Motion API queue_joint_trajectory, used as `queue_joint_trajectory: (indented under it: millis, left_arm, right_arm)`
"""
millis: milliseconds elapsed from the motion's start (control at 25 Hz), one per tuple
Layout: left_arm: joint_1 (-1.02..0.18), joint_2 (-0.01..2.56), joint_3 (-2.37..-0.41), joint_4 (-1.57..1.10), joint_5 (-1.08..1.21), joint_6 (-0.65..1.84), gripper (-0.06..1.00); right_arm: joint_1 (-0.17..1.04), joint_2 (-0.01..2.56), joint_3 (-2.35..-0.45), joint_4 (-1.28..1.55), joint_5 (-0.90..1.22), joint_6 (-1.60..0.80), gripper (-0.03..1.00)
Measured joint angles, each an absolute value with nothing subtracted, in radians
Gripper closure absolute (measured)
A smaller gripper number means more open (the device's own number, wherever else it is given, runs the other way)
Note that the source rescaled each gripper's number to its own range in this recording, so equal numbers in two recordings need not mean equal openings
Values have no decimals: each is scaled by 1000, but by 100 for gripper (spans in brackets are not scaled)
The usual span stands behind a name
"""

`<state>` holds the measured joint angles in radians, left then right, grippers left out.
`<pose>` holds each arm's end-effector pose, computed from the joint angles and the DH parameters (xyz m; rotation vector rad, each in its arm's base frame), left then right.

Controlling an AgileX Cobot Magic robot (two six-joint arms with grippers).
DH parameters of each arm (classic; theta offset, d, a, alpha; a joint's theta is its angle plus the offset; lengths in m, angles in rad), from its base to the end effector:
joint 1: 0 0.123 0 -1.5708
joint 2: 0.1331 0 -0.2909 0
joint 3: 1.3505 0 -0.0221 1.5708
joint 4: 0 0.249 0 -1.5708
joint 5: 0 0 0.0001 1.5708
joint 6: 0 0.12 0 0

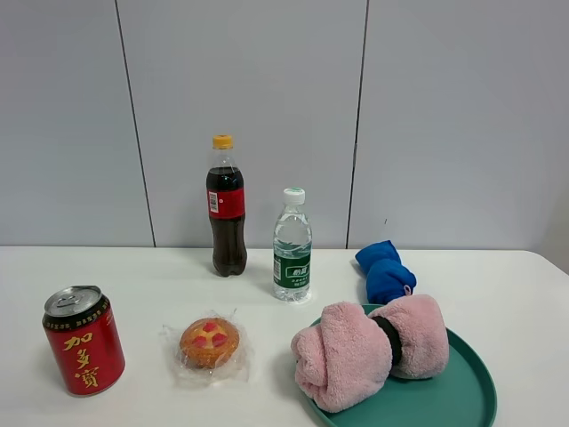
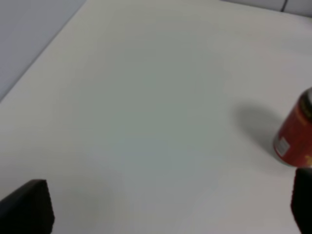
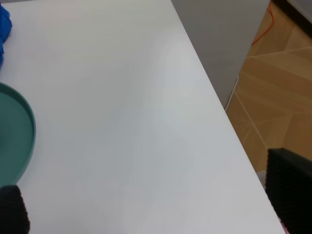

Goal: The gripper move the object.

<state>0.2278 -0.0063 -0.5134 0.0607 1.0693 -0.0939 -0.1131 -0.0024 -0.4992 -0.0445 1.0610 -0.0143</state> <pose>0.0089 0.0086 0.2665 -0.3297 2.0084 0.1567 0.0125 -0.0061 0.2630 0.1031 2.0422 -0.1329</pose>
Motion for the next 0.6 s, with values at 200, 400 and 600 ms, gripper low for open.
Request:
queue_joint_trajectory:
  millis: [200,400,600]
  left_arm:
    - [147,-6,-513,23,1067,-49,-5]
    - [144,-6,-513,22,1064,-43,-5]
    - [144,-6,-513,22,1064,-42,-6]
  right_arm:
    - [-113,-2,-499,-45,1061,-14,-3]
    - [-113,-2,-499,-45,1061,-14,-3]
    - [-113,-2,-499,-45,1061,-14,-3]
